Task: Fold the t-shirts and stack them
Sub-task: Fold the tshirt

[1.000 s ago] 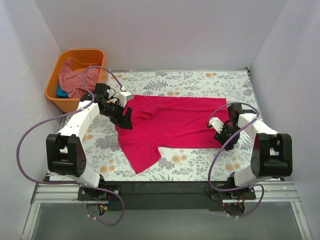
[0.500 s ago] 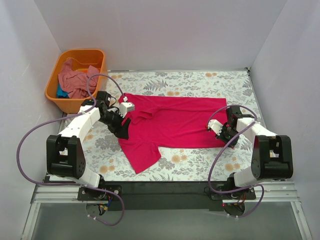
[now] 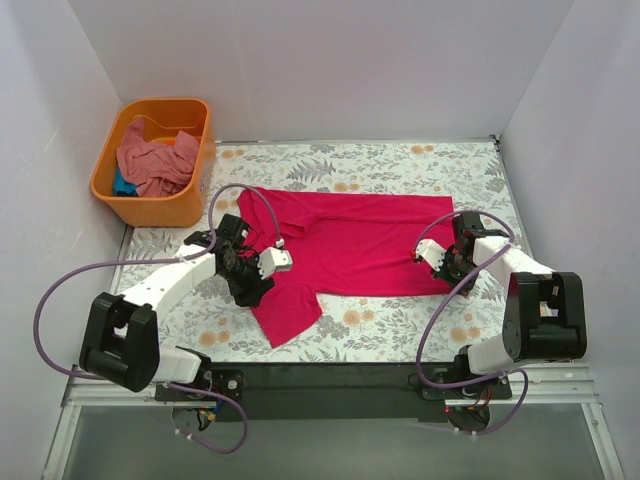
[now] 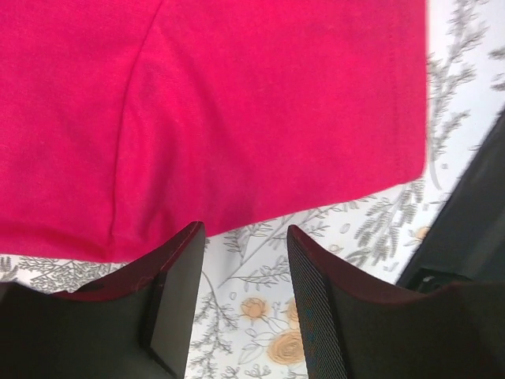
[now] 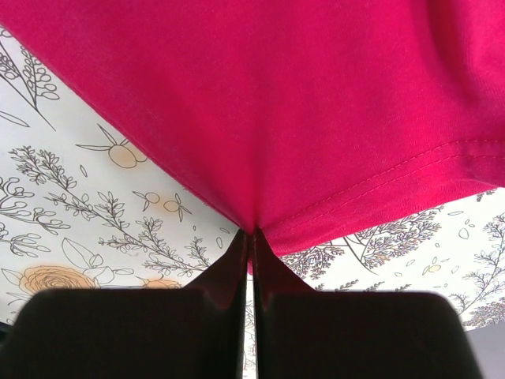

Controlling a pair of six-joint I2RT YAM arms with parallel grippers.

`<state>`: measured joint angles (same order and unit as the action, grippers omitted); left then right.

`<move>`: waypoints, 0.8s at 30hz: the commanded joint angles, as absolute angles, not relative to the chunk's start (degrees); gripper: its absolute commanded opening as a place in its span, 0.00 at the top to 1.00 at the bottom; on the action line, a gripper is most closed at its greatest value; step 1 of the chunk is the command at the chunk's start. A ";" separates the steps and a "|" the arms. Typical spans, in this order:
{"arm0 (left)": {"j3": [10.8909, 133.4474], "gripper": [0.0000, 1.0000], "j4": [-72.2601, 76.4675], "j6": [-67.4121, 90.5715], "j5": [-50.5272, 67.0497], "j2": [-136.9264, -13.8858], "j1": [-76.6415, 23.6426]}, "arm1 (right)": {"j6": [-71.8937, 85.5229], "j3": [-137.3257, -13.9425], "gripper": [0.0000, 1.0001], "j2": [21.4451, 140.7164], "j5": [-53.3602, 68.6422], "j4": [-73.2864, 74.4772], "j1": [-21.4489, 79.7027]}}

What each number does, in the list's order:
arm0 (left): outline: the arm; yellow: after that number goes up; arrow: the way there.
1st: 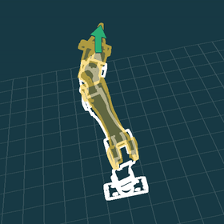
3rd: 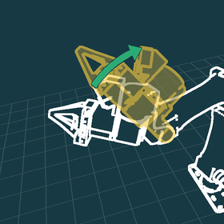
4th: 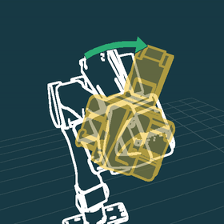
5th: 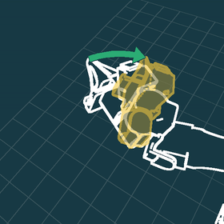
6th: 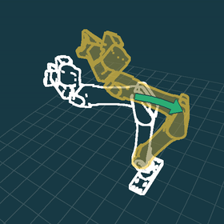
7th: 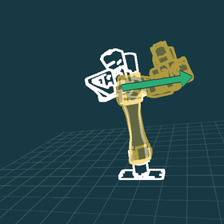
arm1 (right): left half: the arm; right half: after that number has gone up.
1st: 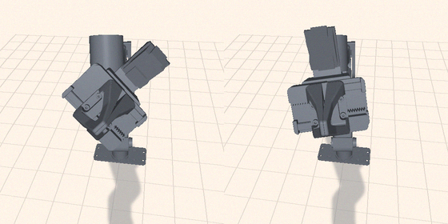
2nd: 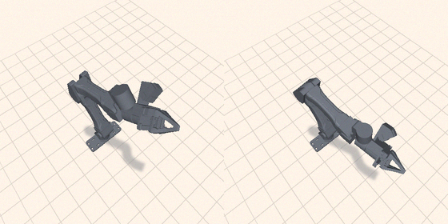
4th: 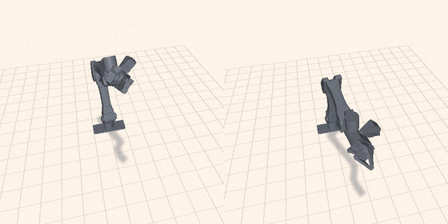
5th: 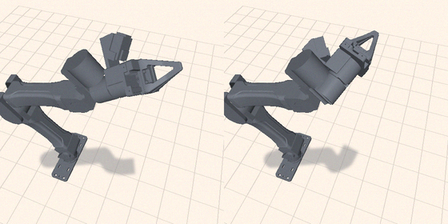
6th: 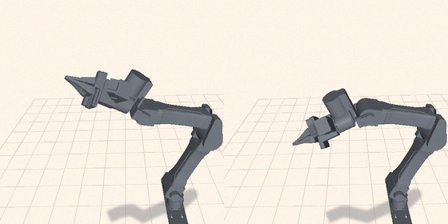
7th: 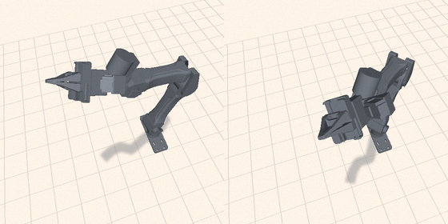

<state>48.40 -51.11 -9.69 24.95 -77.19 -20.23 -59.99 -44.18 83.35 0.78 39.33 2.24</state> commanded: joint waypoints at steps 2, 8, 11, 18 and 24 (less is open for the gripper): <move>45.80 0.56 -42.90 -11.78 18.46 -76.90 -21.97 | -60.38 -45.44 0.99 83.41 0.88 41.66 2.02; 42.99 0.56 -36.66 -12.57 15.30 -79.18 -23.64 | -60.12 -45.27 0.99 83.85 0.88 41.75 2.02; 39.75 0.56 -34.99 -13.09 13.81 -79.89 -24.43 | -59.86 -45.26 0.99 83.94 0.88 41.75 2.02; 32.62 0.74 -31.64 -13.36 10.55 -79.46 -26.54 | -60.03 -44.47 0.99 82.97 0.62 41.84 2.02; 34.18 1.00 -38.48 -12.48 10.72 -74.45 -26.98 | -60.73 -43.59 0.99 80.25 0.26 42.71 2.02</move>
<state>35.79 -33.43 -12.14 13.65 -74.56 -26.89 -59.79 -44.10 82.83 0.60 40.10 2.24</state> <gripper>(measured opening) 0.019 0.023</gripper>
